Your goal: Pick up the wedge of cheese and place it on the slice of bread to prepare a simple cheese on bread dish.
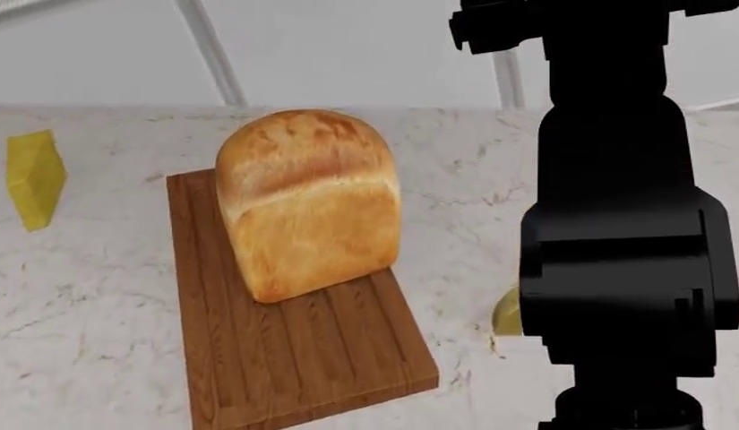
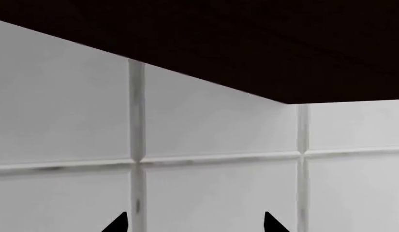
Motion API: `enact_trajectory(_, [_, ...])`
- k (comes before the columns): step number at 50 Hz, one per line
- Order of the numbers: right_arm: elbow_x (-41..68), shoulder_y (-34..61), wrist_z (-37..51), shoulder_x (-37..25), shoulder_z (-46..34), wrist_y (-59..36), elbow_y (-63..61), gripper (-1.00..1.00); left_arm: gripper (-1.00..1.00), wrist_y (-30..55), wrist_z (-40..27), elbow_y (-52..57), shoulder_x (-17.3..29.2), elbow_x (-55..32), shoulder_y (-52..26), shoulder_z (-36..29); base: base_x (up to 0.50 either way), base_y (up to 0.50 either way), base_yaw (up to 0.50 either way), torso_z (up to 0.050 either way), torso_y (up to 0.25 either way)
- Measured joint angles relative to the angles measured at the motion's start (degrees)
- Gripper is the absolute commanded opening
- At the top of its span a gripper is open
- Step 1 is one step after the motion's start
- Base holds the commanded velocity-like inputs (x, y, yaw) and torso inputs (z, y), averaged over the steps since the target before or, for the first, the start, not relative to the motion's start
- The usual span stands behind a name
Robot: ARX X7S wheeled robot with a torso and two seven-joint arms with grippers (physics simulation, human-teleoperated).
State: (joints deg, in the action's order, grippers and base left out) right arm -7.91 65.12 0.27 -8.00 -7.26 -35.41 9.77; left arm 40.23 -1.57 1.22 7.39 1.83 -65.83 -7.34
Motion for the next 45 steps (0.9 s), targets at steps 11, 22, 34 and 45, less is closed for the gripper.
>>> enact_trajectory(11, [0.4, 0.2, 0.3, -0.2, -0.3, 0.1, 0.3, 1.00, 1.00, 0.6, -0.5, -0.3, 0.3, -0.3, -0.2, -0.4, 0.33, 0.00, 0.00, 0.000, 0.001])
enact_trajectory(22, [0.7, 0.4, 0.4, -0.4, -0.8, -0.2, 0.4, 1.00, 1.00, 0.9, -0.9, -0.4, 0.5, -0.8, -0.3, -0.8, 0.15, 0.00, 0.00, 0.000, 0.001])
enact_trajectory(34, [2.5, 0.4, -0.9, -0.8, -0.6, -0.2, -0.5, 1.00, 1.00, 1.0, -1.3, -0.4, 0.8, -1.1, -0.4, -1.1, 0.00, 0.00, 0.00, 0.000, 0.000])
enact_trajectory(45, [5.7, 0.8, -4.3, -2.5, 1.1, -2.6, -2.6, 1.00, 1.00, 1.2, -1.7, -0.5, 1.1, -1.5, -0.5, -1.5, 0.00, 0.00, 0.00, 0.000, 0.000])
